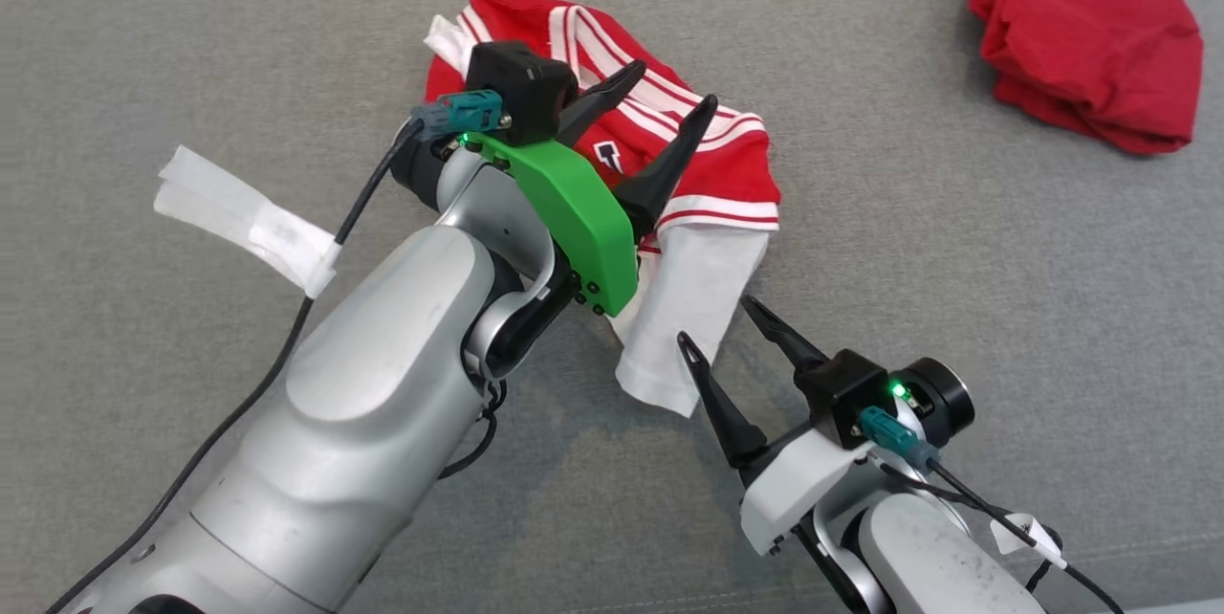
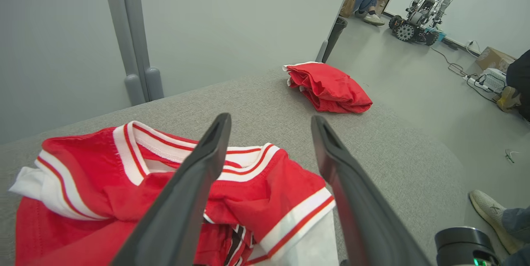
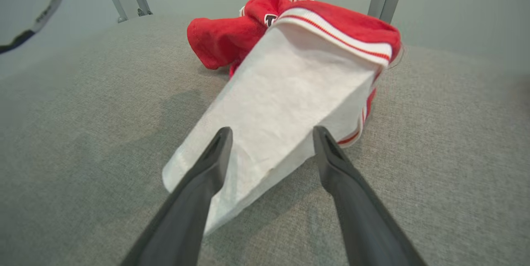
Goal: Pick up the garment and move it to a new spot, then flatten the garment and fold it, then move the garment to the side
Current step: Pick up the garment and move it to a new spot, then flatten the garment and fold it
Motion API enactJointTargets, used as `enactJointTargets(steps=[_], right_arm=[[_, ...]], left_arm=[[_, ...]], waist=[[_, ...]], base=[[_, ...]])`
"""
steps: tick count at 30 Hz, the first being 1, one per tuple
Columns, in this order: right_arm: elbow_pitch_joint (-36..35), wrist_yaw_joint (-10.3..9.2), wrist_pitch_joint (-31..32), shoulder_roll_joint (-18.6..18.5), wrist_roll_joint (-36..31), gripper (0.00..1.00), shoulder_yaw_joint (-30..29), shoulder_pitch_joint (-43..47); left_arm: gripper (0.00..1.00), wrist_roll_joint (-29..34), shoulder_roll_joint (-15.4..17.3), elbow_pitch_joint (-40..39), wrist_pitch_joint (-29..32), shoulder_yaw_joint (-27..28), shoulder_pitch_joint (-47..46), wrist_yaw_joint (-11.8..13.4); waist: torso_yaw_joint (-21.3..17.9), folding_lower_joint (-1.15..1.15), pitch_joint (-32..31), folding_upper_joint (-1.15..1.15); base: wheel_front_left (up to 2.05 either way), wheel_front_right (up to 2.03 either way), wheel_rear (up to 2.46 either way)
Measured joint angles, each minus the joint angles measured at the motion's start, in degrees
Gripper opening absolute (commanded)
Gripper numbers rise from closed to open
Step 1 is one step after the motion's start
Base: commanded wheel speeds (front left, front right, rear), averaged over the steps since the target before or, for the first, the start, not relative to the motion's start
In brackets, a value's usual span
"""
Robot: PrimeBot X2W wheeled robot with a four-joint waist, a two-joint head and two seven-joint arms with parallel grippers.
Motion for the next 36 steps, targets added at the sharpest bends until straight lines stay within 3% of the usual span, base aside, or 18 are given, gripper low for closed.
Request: enactJointTargets(steps=[5,10,15,22,36], right_arm=[[0.98,-1.90,0.93,0.01,1.59,1.00,-1.64,0.47],[0.78,-2.53,1.51,0.05,2.24,1.00,-1.87,3.30],[-1.25,-3.43,2.01,0.09,3.39,1.00,-2.58,6.01],[-3.64,-3.90,3.02,0.20,4.94,1.00,-3.08,10.52],[-2.89,-4.34,3.28,0.32,12.50,1.00,-6.71,12.87]], left_arm=[[1.00,-0.01,-0.01,-1.62,-2.76,-0.16,2.30,0.65],[1.00,-0.59,0.04,-2.05,-4.48,1.43,6.08,2.50],[1.00,-0.68,1.99,-3.54,-5.63,2.48,9.16,3.75],[1.00,-1.00,5.94,-5.30,-6.91,4.07,12.94,5.10],[1.00,1.69,8.12,-9.49,-7.92,3.05,15.22,6.38]], waist=[[4.48,0.00,-1.10,0.00],[7.84,0.00,-2.17,0.00],[10.15,0.00,-3.20,0.00],[10.08,0.00,-4.12,0.00],[9.05,0.00,-3.81,0.00]], base=[[0.00,0.00,0.00],[0.00,0.00,0.00],[0.00,0.00,0.00],[0.00,0.00,0.00],[0.00,0.00,0.00]])
